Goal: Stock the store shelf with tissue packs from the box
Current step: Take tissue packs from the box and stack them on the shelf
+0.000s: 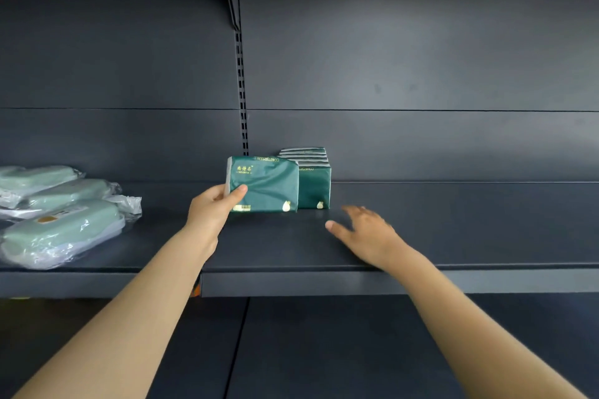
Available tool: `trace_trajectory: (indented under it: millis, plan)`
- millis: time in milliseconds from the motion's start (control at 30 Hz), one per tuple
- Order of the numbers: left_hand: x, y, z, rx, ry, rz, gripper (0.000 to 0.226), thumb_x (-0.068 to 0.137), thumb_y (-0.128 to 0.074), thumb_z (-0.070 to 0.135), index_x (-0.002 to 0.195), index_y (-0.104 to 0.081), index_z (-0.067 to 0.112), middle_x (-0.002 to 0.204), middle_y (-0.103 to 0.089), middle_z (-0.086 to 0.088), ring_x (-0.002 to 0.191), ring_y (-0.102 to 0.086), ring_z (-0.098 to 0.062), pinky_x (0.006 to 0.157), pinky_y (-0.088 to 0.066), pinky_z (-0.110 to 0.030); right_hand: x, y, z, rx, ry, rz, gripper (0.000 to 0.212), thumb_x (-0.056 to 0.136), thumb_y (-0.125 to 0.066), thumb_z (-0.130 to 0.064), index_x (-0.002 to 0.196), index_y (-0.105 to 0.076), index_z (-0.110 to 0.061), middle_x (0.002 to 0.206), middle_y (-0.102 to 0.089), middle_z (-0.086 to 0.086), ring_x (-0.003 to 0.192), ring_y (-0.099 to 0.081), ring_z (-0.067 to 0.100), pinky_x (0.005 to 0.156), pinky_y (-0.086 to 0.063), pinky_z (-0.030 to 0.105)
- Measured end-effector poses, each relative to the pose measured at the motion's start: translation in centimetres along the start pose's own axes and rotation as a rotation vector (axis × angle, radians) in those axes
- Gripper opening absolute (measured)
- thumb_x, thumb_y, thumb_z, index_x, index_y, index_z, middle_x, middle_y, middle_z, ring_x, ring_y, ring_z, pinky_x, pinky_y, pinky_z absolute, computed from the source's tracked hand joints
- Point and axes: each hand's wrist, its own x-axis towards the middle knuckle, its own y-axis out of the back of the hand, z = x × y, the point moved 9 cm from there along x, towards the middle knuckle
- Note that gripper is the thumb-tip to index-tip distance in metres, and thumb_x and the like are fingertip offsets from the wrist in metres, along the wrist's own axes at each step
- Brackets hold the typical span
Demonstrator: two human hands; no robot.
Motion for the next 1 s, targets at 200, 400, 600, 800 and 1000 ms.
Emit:
trace_trajectory:
  millis: [200, 400, 600, 800, 1000]
  plan:
    - [1.0, -3.7, 0.1, 0.186, -0.046, -0.11, 0.012, 0.087, -0.066, 0.025, 0.097, -0.064, 0.019, 0.087, -0.061, 0.01, 0.079, -0.053, -0.006, 0.064, -0.04, -0.019, -1.0, -1.3, 0.3, -0.1, -0.028, 0.01, 0.065, 0.091, -0.035, -0.063, 0.135, -0.045, -0.017, 0.141, -0.044, 0.002, 0.131, -0.038, 0.023, 0.112, -0.025, 0.037]
    - [2.9, -6.1, -0.5, 0.455, -0.07, -0.089, 0.016, 0.084, -0.07, 0.026, 0.094, -0.067, 0.014, 0.095, -0.068, -0.003, 0.082, -0.064, -0.021, 0.084, -0.054, -0.035, -1.1, -1.0, 0.3, -0.092, -0.031, 0.021, 0.077, 0.081, -0.037, -0.076, 0.13, -0.05, -0.019, 0.134, -0.049, 0.001, 0.127, -0.041, 0.024, 0.107, -0.03, 0.037]
    - [3.7, -7.3, -1.8, 0.695, -0.078, -0.084, 0.033, 0.085, -0.066, 0.032, 0.074, -0.065, 0.001, 0.068, -0.058, -0.01, 0.071, -0.055, -0.026, 0.066, -0.043, -0.033, -1.1, -1.0, 0.3, -0.08, -0.027, 0.034, 0.077, 0.079, -0.04, -0.076, 0.131, -0.05, -0.019, 0.135, -0.049, 0.001, 0.127, -0.042, 0.024, 0.107, -0.03, 0.037]
    - [3.9, -7.5, -1.8, 0.758, -0.109, -0.058, 0.052, 0.087, -0.064, 0.031, 0.049, -0.035, 0.011, 0.052, -0.038, -0.002, 0.052, -0.035, -0.015, 0.048, -0.025, -0.028, -0.8, -1.1, 0.5, -0.082, -0.031, 0.049, 0.075, 0.078, -0.042, -0.076, 0.124, -0.054, -0.018, 0.128, -0.053, 0.002, 0.122, -0.045, 0.025, 0.101, -0.033, 0.037]
    - [3.6, -7.5, -1.7, 0.814, -0.116, -0.102, 0.037, 0.088, -0.061, 0.034, 0.07, -0.06, 0.002, 0.068, -0.053, -0.008, 0.071, -0.049, -0.023, 0.054, -0.033, -0.03, -0.7, -1.0, 0.5, -0.08, -0.035, 0.049, 0.073, 0.078, -0.043, -0.076, 0.123, -0.054, -0.02, 0.126, -0.052, 0.001, 0.121, -0.044, 0.023, 0.098, -0.032, 0.037]
